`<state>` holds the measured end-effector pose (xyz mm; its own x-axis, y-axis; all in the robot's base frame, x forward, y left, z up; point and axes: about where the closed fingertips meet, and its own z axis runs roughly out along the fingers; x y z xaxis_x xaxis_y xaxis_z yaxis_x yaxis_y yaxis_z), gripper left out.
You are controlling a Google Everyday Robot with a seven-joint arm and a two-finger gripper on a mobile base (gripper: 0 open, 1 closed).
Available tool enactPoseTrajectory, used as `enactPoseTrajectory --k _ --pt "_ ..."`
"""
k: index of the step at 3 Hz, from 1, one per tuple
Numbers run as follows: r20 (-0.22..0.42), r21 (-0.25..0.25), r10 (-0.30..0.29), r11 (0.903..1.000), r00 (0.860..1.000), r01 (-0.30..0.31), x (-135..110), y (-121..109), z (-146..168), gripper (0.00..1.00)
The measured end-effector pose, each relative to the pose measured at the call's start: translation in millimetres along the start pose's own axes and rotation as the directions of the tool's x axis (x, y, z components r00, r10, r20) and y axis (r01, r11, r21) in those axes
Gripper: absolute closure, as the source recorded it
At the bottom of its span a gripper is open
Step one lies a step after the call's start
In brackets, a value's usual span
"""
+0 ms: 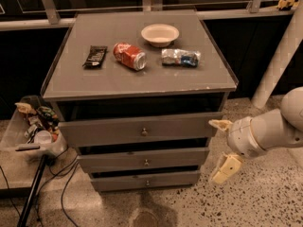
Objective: Open middle drawer
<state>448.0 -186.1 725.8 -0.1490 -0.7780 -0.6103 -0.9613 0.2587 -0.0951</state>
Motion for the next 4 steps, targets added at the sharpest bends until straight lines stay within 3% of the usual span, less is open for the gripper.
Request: enactPoseTrajectory --k 2,4 --pt "-0.007 -0.021 0.022 0.9995 1.000 -0.022 5 4 14 0.00" --pt "-0.011 -0.074 0.099 0.9923 0.995 -0.099 38 17 85 0.00"
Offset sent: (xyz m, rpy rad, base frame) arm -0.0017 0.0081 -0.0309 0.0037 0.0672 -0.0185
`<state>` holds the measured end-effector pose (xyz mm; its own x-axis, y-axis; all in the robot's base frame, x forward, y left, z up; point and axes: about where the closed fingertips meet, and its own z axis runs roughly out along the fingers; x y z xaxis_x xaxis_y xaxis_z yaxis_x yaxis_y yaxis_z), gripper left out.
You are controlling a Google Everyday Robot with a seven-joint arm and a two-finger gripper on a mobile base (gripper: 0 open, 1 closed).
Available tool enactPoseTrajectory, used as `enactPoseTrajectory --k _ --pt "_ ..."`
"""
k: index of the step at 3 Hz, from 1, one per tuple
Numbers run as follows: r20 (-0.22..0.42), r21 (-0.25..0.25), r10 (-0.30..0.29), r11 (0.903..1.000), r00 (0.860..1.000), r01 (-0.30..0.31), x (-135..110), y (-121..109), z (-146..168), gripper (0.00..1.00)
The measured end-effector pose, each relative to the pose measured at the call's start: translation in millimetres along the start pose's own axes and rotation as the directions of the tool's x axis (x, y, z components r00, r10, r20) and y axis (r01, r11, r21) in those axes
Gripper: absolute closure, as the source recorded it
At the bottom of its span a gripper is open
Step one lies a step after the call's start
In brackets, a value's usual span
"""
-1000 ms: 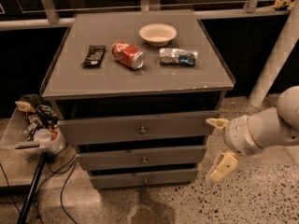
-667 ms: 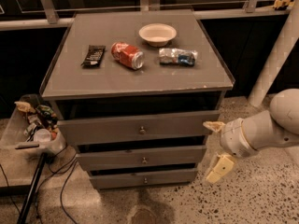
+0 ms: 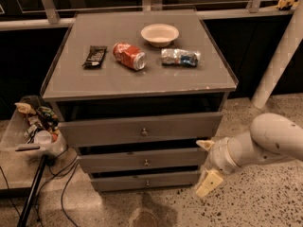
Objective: Open middle drawer
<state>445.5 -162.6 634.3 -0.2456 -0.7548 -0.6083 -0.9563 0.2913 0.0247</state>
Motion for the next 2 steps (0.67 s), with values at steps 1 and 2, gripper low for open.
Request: enactPoseTrajectory --k 1,2 --pt "0.052 -0.014 0.000 0.9999 0.999 0.001 15 2 38 0.00" --pt "0.093 0.011 -0.079 0.9969 0.993 0.078 21 5 69 0.00"
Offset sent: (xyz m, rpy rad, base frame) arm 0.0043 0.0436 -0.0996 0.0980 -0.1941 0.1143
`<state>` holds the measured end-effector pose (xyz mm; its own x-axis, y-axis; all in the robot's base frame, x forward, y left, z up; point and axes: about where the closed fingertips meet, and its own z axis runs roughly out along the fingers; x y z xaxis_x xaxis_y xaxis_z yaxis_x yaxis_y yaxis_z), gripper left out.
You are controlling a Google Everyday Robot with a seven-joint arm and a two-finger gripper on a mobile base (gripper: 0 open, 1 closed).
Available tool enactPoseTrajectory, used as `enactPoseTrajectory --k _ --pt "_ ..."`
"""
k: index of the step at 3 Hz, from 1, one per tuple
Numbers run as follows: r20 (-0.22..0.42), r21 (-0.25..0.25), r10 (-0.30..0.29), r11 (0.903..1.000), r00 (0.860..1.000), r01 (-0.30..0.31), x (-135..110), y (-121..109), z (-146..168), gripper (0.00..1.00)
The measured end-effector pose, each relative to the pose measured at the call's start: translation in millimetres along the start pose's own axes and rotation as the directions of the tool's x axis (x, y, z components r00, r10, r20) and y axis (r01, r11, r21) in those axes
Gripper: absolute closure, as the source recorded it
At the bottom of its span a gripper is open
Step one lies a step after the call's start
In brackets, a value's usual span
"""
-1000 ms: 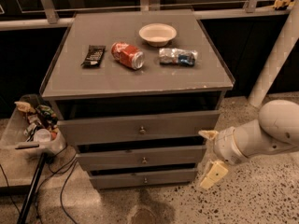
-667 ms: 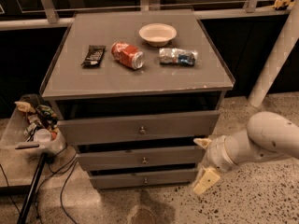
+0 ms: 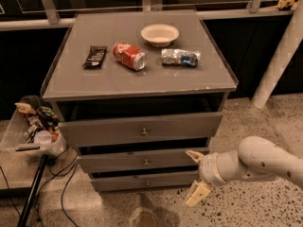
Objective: Open middle drawer
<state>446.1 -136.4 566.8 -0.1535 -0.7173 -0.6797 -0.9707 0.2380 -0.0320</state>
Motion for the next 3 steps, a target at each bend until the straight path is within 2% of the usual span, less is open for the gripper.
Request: enactPoseTrajectory --k 1,2,3 --pt "-0.001 0.058 -0.097 0.9936 0.995 0.097 3 4 28 0.00" --pt "-0.030 0.143 -0.090 0.9853 0.996 0.093 12 -13 50 0.00" --pt "-0.033 0.186 -0.089 0.9781 0.995 0.094 11 -24 49 0.00"
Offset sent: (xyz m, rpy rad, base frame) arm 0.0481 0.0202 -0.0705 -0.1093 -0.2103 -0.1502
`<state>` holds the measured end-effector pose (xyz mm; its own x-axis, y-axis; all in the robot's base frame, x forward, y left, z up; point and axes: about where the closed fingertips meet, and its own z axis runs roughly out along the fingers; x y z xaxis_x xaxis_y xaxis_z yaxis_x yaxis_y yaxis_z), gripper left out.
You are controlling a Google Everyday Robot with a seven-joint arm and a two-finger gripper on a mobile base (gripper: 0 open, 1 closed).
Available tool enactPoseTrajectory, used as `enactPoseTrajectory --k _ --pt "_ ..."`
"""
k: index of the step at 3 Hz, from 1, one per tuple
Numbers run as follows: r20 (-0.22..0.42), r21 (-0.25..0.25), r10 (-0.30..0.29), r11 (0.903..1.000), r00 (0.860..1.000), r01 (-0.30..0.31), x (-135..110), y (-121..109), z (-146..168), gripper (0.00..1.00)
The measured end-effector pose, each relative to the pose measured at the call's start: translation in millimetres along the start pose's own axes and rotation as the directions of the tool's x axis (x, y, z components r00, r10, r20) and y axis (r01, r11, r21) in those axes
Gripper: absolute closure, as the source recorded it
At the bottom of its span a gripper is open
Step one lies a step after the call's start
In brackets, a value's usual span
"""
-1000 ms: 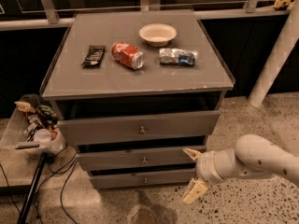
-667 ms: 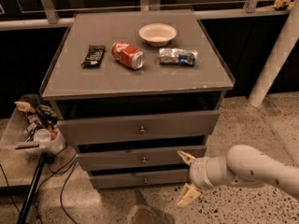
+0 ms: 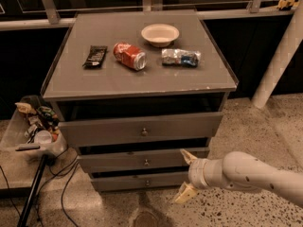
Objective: Open middle drawer
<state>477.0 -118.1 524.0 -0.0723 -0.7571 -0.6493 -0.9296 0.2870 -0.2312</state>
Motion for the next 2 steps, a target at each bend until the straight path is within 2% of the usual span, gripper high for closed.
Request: enactPoseTrajectory --k 1,2 --pt "0.000 -0.001 0.000 1.0000 1.000 0.000 0 0 0 0.00" --pt "0.010 -0.013 -0.035 0.9993 0.999 0.036 -3 -10 10 0.00"
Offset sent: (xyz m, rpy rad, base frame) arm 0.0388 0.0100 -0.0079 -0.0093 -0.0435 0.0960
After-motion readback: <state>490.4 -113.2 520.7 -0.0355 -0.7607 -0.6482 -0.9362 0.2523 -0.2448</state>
